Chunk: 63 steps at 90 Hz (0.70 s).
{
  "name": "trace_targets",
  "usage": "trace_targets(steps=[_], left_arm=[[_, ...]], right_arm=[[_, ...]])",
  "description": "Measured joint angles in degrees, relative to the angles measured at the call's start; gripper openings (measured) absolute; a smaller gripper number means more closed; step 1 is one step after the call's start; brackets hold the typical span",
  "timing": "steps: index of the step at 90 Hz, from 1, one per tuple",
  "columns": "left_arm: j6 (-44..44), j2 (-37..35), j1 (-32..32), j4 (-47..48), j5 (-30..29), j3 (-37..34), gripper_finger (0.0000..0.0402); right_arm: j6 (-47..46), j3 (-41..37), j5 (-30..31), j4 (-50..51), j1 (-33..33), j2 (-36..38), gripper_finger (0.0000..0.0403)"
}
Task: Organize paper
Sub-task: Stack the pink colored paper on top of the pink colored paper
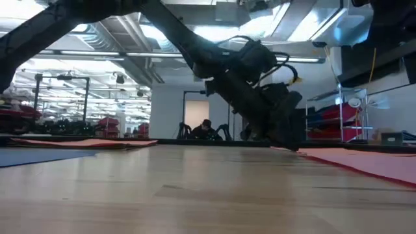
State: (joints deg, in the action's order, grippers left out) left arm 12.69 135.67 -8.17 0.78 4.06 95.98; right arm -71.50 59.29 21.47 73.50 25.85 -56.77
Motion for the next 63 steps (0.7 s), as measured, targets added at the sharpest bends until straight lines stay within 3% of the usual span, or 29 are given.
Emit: trace_targets(steps=[63], left_arm=[[4.88, 0.02, 4.44, 1.12, 1.43, 1.18, 0.0]], right_arm=[[-0.05, 0.0, -0.02, -0.08, 0.0, 0.01, 0.0]])
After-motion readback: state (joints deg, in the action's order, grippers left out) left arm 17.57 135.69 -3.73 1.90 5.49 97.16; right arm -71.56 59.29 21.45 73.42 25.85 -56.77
